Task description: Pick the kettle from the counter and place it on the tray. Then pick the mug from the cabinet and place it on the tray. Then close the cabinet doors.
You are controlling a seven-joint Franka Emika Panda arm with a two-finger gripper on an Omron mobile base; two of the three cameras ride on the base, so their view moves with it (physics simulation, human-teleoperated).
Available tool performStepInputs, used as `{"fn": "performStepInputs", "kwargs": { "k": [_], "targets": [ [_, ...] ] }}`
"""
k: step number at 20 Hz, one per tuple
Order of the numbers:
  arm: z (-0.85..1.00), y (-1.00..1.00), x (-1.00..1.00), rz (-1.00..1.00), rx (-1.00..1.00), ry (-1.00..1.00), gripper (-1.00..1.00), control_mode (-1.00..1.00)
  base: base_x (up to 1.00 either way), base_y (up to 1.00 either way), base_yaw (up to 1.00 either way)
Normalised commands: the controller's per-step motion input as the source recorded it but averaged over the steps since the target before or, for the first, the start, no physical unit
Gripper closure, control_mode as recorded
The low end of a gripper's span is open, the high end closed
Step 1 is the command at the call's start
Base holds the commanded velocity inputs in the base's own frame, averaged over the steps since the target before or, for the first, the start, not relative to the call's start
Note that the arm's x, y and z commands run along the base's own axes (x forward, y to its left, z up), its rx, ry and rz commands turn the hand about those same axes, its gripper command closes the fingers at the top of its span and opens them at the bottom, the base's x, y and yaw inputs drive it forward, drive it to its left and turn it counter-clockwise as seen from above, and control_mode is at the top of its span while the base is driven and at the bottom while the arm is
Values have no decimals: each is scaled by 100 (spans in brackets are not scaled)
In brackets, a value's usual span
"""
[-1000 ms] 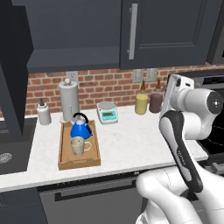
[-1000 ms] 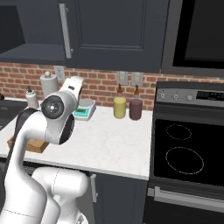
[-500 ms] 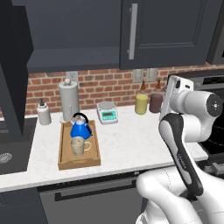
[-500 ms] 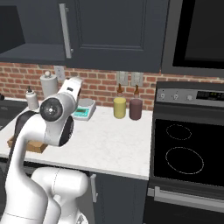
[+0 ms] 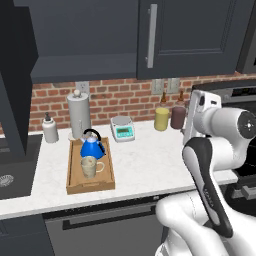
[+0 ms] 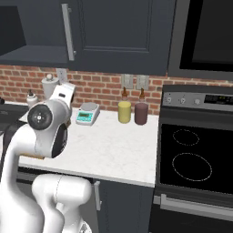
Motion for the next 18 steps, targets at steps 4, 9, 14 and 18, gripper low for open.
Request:
{"fn": "performStepInputs", "kwargs": {
  "k": [4,9,14,18],
  "targets": [
    [0,31,-31,3,-5,-8,-100,-100,0,0,0],
    [0,52,-27,0,-3,-17,-100,-100,0,0,0],
    [-15,82,-13,0,-1,-25,-100,-100,0,0,0],
    [-19,77,0,0,0,-40,-100,-100,0,0,0]
  ]
}}
